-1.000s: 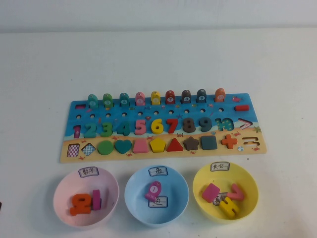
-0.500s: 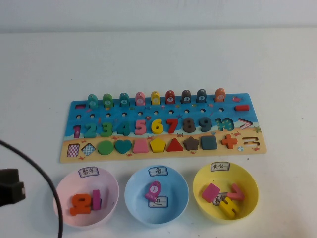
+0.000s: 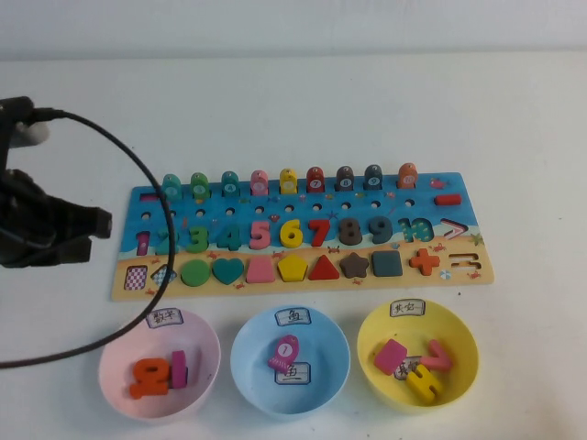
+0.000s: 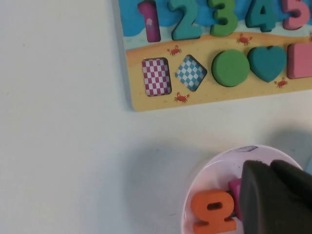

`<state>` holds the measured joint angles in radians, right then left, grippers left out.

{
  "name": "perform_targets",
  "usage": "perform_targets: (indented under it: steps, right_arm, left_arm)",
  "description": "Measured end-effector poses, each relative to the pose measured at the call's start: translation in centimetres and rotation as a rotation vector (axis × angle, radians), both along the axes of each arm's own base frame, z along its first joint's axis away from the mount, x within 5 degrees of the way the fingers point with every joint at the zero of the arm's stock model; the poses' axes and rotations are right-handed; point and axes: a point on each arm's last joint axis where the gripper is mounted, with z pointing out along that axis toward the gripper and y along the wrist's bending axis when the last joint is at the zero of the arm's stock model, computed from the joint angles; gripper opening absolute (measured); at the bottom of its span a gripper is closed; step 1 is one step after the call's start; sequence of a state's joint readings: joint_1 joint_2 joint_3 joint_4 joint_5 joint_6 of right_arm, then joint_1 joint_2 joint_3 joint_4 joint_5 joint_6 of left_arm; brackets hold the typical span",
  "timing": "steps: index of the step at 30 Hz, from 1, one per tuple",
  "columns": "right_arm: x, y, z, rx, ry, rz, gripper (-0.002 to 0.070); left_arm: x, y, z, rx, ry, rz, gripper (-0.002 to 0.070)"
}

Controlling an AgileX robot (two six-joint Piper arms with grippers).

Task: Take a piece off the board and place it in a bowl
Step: Pick up the "number 2"

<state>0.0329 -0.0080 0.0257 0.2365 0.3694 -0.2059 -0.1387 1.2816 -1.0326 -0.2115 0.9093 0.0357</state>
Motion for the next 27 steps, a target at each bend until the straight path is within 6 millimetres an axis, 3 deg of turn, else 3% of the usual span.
perform_targets:
  steps: [4,9,16,22,27]
  right_arm:
    - [0.0,0.0,0.0,0.000,0.000,0.000,-0.0017]
    - [0.0,0.0,0.0,0.000,0.000,0.000,-0.0017]
    - [0.0,0.0,0.0,0.000,0.000,0.000,-0.0017]
    - [0.0,0.0,0.0,0.000,0.000,0.000,-0.0017]
    - [0.0,0.0,0.0,0.000,0.000,0.000,-0.0017]
  left_arm:
    - [2.9,-0.7,-1.0,-0.001,0.089,-0.013,-0.0004]
    - [5.8,-3.2,-2.8,0.014,0.166,-0.083,-0.0004]
    - [8.5,-7.0,-4.0,0.061,0.225,-0.196,-0.0004]
    - [10.7,-8.1,-4.7,0.104,0.246,-0.224,-0.0002]
    - [12.4,-8.5,-5.6,0.119,0.272,-0.232,0.0099]
